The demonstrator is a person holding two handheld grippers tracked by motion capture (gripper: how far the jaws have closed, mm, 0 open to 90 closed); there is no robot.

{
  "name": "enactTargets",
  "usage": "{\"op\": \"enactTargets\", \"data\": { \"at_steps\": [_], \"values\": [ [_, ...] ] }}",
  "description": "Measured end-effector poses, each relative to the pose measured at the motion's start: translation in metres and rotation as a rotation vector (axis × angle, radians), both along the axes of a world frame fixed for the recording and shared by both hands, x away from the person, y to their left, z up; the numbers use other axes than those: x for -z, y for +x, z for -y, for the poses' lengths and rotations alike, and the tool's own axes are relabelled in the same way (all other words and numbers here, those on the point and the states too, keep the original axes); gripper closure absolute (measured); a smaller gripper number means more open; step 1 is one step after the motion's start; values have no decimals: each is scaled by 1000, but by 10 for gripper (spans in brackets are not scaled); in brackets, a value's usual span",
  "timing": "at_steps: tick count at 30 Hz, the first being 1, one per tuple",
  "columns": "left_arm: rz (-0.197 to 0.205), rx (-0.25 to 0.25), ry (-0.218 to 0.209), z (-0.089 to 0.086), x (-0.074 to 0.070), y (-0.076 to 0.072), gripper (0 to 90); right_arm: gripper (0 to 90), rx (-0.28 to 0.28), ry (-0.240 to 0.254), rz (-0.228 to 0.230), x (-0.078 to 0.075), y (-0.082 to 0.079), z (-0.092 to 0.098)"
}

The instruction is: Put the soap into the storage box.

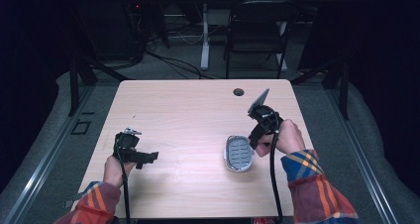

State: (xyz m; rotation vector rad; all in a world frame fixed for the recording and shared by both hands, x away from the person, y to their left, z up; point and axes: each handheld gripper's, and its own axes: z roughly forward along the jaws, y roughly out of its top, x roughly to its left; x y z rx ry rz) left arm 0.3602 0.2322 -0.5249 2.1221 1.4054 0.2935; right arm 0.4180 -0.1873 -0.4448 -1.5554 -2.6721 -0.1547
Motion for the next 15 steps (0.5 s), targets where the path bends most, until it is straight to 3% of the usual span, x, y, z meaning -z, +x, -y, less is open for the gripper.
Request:
{"op": "enactTargets", "data": {
  "at_steps": [11, 15],
  "values": [
    [-1, 1, 5, -1, 1, -2, 5, 375, 10, 5, -7, 8, 9, -19],
    [0, -2, 1, -1, 1, -2, 6, 375, 1, -8, -36, 14, 13, -26]
  ]
}}
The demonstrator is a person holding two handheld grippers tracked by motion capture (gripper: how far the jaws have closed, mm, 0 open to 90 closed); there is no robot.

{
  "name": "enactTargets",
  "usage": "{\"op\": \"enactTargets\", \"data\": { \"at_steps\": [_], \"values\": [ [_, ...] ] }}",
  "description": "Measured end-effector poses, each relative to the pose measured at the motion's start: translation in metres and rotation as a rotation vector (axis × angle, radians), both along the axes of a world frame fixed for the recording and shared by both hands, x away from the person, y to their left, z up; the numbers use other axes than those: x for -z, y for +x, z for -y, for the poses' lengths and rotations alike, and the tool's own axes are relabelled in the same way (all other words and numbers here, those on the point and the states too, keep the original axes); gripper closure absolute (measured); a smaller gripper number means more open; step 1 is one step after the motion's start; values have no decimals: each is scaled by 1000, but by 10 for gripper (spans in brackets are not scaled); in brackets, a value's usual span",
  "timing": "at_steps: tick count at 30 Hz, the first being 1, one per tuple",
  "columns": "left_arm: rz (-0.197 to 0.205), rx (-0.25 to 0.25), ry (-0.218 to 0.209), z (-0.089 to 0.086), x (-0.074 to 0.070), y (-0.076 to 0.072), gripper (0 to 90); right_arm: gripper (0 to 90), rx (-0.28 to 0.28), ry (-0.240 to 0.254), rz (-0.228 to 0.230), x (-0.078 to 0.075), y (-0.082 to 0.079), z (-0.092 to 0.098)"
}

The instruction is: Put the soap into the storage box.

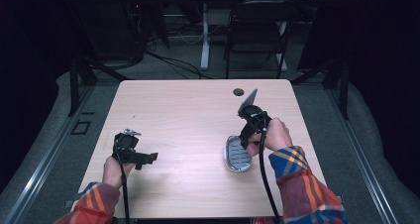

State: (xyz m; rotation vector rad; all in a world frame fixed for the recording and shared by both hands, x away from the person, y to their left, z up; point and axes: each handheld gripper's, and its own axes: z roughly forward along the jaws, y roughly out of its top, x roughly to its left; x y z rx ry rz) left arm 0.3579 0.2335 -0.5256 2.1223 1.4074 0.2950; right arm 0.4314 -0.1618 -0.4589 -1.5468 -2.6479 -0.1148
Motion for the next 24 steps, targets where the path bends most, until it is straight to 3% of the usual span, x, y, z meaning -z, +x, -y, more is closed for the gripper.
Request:
{"op": "enactTargets", "data": {
  "at_steps": [10, 11, 15, 17, 18, 19, 24],
  "values": [
    [7, 15, -5, -1, -1, 0, 6, 375, 2, -28, -44, 13, 6, -17],
    [9, 15, -7, -1, -1, -1, 6, 375, -31, -105, -143, 9, 12, -19],
    [8, 15, -5, -2, -1, -1, 6, 375, -39, -119, -109, 14, 12, -21],
    [10, 16, -6, -2, -1, 0, 5, 375, 27, -52, -70, 22, 9, -22],
    [10, 16, -6, -2, -1, 0, 5, 375, 27, -52, -70, 22, 9, -22],
    [9, 13, -7, -1, -1, -1, 5, 375, 7, -92, -88, 20, 11, -24],
    [9, 19, -4, -1, -1, 0, 5, 374, 17, -65, -82, 24, 11, -27]
  ]
}}
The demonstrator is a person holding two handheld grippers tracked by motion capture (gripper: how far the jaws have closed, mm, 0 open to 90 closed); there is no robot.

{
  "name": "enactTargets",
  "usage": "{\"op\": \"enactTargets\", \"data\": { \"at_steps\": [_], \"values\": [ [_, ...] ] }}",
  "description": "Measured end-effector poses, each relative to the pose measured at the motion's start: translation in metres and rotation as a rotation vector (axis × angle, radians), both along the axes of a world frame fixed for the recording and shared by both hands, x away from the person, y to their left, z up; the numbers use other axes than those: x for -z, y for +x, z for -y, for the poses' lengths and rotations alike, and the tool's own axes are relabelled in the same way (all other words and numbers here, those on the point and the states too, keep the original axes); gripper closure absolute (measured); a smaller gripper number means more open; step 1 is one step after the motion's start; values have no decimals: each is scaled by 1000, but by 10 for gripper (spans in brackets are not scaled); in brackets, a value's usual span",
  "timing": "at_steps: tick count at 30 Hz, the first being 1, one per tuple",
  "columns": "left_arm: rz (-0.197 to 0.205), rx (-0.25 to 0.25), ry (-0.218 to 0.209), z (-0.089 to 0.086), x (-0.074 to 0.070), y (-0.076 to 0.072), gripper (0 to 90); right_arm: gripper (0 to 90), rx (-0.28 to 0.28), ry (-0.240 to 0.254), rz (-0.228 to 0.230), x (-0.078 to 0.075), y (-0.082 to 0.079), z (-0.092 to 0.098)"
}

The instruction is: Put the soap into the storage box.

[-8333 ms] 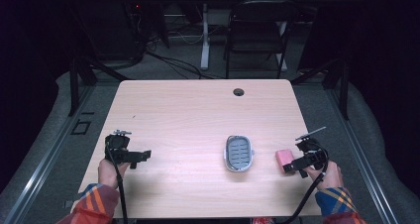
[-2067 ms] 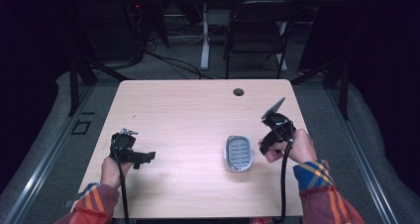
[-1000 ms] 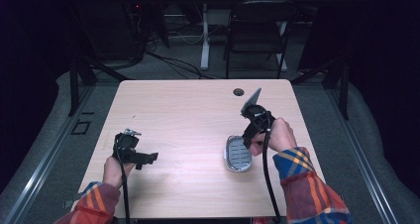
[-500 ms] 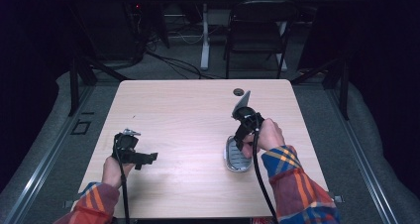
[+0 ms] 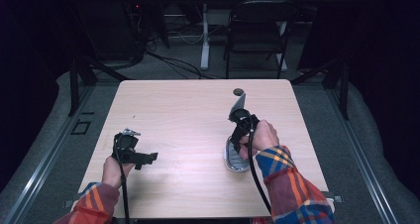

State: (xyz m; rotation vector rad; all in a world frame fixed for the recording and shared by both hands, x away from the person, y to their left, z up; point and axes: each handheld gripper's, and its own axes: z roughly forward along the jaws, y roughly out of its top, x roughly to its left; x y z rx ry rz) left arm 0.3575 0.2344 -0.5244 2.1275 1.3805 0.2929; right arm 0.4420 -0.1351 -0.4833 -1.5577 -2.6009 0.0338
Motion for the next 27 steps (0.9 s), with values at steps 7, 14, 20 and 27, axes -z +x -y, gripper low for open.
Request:
{"op": "enactTargets", "data": {
  "at_steps": [7, 14, 20, 27],
  "values": [
    [2, 0, -1, 0, 0, 0, 6, 374, -2, -18, -19, 2, 4, -5],
    [-3, -2, -2, 0, 1, 0, 8, 371, 36, 11, 12, 5, 2, -4],
    [-5, 4, 6, 1, 1, 0, 8, 365, 33, 11, -7, 1, 1, 1],
    [-6, 1, 6, 1, 1, 0, 8, 354, 57, 30, 0, 0, -2, 5]
  ]
}}
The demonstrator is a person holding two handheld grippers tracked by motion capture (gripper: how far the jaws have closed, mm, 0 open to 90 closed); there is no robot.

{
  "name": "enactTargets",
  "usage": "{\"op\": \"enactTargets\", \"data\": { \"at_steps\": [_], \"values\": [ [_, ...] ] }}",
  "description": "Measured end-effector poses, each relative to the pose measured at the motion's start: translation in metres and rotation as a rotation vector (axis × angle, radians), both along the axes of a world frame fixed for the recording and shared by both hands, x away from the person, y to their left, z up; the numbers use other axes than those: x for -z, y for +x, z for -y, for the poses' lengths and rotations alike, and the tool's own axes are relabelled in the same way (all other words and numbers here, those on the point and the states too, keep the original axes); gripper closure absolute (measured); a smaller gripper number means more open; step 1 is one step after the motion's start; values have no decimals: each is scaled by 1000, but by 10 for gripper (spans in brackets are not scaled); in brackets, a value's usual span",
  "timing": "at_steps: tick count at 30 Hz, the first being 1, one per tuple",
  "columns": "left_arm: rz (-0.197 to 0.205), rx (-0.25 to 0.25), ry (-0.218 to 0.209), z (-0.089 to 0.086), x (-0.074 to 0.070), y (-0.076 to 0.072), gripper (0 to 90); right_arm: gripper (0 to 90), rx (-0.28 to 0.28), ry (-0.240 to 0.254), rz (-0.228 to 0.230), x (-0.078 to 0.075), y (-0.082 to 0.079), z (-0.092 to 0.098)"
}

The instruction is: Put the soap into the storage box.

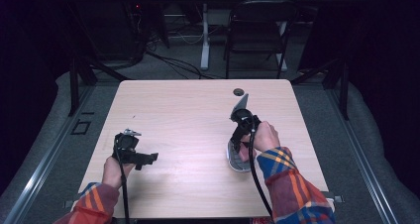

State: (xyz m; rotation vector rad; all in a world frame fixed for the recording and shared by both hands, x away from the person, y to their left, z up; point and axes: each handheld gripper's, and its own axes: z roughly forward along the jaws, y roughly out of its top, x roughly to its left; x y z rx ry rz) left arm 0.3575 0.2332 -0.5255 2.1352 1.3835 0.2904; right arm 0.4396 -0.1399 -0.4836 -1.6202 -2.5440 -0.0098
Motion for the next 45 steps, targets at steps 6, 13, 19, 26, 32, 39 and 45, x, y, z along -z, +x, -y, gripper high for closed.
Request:
{"op": "enactTargets", "data": {
  "at_steps": [6, 13, 19, 26, 32, 39, 45],
  "values": [
    [-2, 8, 3, 1, 0, 0, 8, 387, -25, 0, 14, -5, -3, 0],
    [0, 10, 1, 0, 1, 0, 8, 372, -33, 30, 71, -13, -6, 11],
    [-5, 12, -9, 2, 1, 0, 7, 295, -59, 50, 159, -23, -15, 27],
    [-3, 18, -10, 2, 1, -1, 7, 264, -88, 66, 239, -32, -33, 48],
    [-2, 20, -6, 2, 1, -1, 6, 153, -107, 67, 319, -38, -55, 68],
    [-5, 22, -8, 1, 1, -1, 5, 141, -104, 82, 377, -41, -71, 87],
    [-1, 17, -11, 1, 1, -1, 3, 107, -80, 113, 434, -36, -86, 104]
  ]
}}
